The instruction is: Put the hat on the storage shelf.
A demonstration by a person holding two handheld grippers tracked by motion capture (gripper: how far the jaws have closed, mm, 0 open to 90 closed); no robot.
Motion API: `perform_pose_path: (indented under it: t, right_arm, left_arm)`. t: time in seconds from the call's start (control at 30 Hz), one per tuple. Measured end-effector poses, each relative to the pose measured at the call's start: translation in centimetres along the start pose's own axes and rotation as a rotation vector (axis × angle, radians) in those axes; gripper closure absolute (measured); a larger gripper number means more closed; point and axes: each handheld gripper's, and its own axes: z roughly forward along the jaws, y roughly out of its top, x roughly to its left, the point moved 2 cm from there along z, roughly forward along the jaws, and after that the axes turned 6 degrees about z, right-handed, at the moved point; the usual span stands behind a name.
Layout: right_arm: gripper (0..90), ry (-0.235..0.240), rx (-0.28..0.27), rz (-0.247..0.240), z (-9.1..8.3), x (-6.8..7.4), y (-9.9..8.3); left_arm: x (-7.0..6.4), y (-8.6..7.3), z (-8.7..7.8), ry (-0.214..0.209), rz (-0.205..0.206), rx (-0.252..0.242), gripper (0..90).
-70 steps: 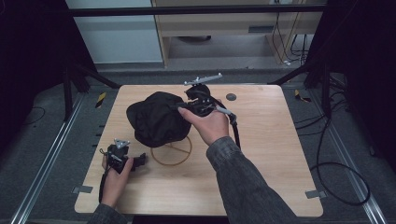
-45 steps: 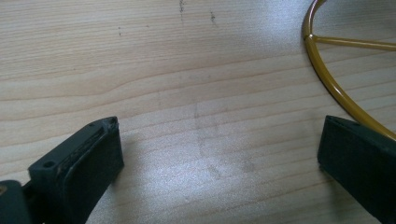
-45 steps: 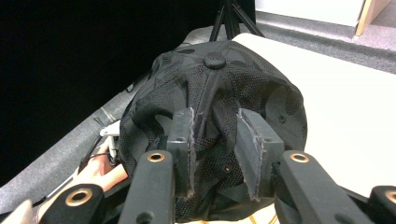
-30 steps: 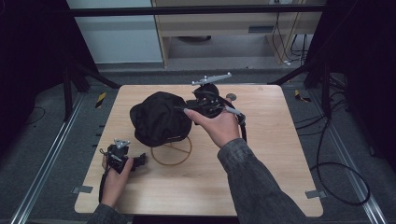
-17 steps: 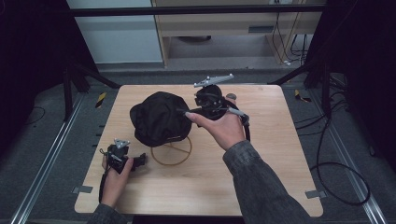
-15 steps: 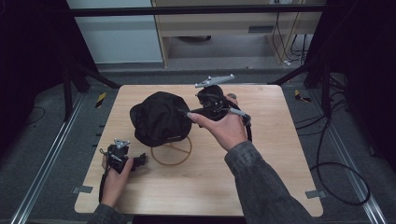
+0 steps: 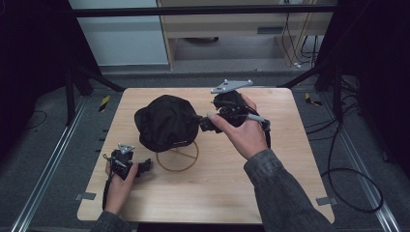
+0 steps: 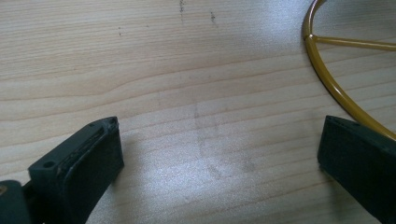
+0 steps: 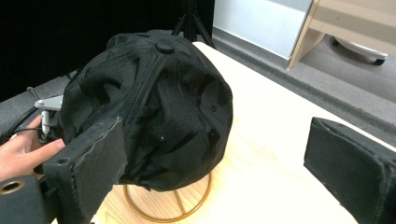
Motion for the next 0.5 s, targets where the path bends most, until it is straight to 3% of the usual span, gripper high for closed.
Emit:
perform_pose_path:
  t: [0.5]
  right_arm:
    - [5.4,-0.035,-0.014,0.004,-2.3,-1.4,-0.8]
  left_arm:
    - [0.0,0.0,0.0,0.004,-0.003,-0.001,0.0]
